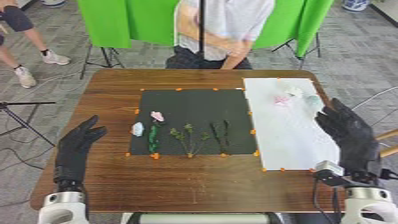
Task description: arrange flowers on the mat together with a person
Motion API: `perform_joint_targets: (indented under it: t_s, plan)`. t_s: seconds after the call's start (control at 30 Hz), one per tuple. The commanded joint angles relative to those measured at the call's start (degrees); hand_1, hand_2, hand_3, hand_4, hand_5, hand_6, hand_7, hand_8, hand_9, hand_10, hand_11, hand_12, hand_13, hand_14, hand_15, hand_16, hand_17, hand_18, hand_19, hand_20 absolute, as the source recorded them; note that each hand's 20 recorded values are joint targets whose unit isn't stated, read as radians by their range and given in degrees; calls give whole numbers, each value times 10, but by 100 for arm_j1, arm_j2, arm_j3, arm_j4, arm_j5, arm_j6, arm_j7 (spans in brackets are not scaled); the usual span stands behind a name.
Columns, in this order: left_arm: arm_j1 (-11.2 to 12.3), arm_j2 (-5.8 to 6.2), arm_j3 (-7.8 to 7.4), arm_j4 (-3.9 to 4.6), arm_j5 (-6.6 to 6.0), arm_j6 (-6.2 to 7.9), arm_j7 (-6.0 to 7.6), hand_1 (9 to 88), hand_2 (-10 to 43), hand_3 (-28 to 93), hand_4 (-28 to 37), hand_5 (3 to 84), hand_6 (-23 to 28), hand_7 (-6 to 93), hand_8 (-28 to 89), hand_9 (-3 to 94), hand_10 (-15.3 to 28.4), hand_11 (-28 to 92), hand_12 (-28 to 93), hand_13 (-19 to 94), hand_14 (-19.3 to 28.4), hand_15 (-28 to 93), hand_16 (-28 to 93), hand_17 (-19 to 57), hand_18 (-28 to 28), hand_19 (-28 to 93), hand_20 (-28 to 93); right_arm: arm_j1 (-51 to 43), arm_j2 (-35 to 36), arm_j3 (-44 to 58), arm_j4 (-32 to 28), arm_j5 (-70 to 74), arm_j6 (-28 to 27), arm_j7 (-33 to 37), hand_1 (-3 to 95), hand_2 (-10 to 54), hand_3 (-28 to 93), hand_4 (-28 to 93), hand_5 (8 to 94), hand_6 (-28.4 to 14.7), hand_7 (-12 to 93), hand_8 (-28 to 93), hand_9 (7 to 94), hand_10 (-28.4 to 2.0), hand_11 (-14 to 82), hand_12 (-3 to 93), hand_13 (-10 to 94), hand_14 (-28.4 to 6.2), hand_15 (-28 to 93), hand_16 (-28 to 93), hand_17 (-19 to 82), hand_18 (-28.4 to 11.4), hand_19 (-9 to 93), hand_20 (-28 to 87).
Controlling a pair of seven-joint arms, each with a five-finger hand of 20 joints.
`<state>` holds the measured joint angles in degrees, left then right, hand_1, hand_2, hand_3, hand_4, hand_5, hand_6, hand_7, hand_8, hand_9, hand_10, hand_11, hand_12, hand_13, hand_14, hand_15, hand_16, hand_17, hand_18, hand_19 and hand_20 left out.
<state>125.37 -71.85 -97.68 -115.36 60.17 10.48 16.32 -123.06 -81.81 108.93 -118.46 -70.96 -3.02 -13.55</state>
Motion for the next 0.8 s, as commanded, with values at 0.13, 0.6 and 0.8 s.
perform_joint_targets:
  t_s: [0.13, 0.6, 0.8]
  plan:
    - [113, -2, -64, -47, -17, 46, -59, 206, 17, 693, -279, 486, 27, 120, -65, 509, 151, 208, 145, 389, 174, 201, -5, 64, 114, 108, 154, 494, 1232, 215, -193, -2291, 713, 1229, 178, -94, 738, -170, 441, -16, 109, -83, 445, -154, 53, 145, 420, -149, 133, 176, 241, -148, 155, 328]
    - [114, 13, -61, -72, -3, 98, -37, 207, 18, 693, -277, 487, 27, 121, -65, 509, 150, 209, 145, 390, 174, 202, -5, 65, 113, 107, 154, 2139, 3182, -764, 861, -6286, -981, 3304, 182, -95, 645, -194, 452, -30, 78, -68, 484, -186, 63, 182, 562, -170, 225, 223, 302, -191, 468, 383]
    - [142, -9, -60, -84, -8, 116, -12, 208, 17, 693, -278, 488, 28, 121, -65, 509, 151, 209, 145, 389, 175, 202, -6, 65, 113, 106, 154, 2598, 3501, -1377, 1525, -6931, -1362, 3350, 190, -95, 634, -216, 443, -24, 70, -62, 527, -192, 76, 190, 639, -156, 283, 220, 341, -205, 560, 393]
